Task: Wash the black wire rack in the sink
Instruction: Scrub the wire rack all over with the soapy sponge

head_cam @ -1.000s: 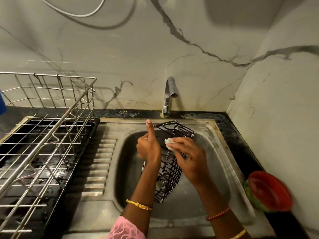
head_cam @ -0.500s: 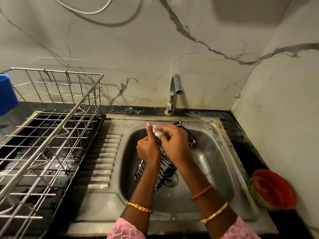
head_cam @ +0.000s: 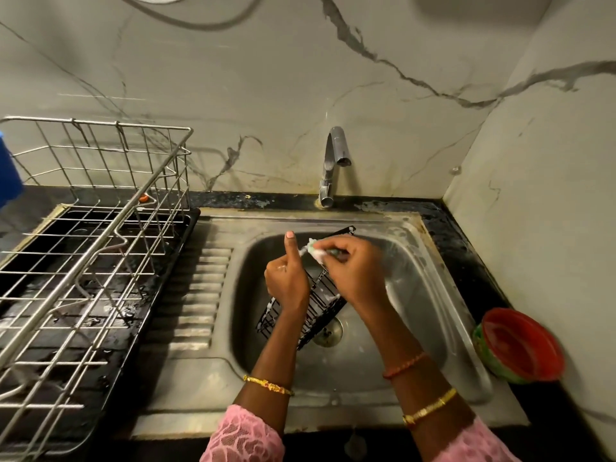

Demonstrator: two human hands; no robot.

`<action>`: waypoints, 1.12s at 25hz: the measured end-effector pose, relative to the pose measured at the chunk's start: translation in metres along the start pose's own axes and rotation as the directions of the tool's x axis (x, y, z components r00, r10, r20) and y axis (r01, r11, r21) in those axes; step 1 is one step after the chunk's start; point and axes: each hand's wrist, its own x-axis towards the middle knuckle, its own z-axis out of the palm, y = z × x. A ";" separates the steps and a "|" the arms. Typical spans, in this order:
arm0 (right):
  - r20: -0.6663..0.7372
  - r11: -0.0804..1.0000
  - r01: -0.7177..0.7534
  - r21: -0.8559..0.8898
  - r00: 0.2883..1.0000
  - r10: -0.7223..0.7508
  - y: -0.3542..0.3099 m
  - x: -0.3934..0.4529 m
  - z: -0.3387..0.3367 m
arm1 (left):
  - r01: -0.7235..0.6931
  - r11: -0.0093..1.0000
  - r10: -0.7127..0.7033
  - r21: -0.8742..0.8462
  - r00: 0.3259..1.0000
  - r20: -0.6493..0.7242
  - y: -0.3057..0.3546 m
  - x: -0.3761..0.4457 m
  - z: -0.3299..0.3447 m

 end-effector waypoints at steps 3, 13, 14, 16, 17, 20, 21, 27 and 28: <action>0.011 0.997 0.039 -0.067 0.999 -0.038 0.008 -0.008 0.006 | 0.015 1.000 -0.015 -0.005 1.000 -0.022 0.003 0.000 -0.001; 0.037 0.969 0.236 -0.078 0.972 -0.234 0.008 -0.002 0.011 | -0.029 0.998 0.032 -0.047 0.997 0.066 -0.001 0.008 -0.003; 0.046 0.954 0.283 -0.104 0.959 -0.279 0.008 0.003 0.015 | -0.040 0.997 0.045 -0.064 0.996 0.077 -0.002 0.010 -0.003; 0.023 0.955 0.284 -0.091 0.959 -0.283 0.015 0.013 0.013 | -0.065 0.994 0.073 -0.092 0.993 0.088 -0.003 0.013 -0.006; -0.006 0.965 0.248 -0.087 0.968 -0.249 0.020 0.020 0.010 | -0.083 0.992 0.093 -0.099 0.991 0.101 -0.003 0.013 -0.007; -0.118 0.985 0.050 -0.163 0.991 -0.070 0.039 0.050 -0.004 | -0.136 0.982 0.154 -0.128 0.978 0.144 -0.001 0.010 -0.009; -0.144 0.984 -0.004 -0.178 0.989 -0.022 0.046 0.058 -0.009 | -0.147 0.979 0.167 -0.139 0.975 0.143 0.000 0.008 -0.010; -0.153 0.990 0.022 -0.138 0.987 -0.044 0.038 0.039 0.006 | -0.130 0.984 0.144 -0.125 0.984 0.110 -0.005 0.010 -0.008; -0.124 0.988 0.083 -0.134 0.987 -0.099 0.036 0.033 0.009 | -0.124 0.985 0.137 -0.124 0.985 0.102 -0.006 0.011 -0.009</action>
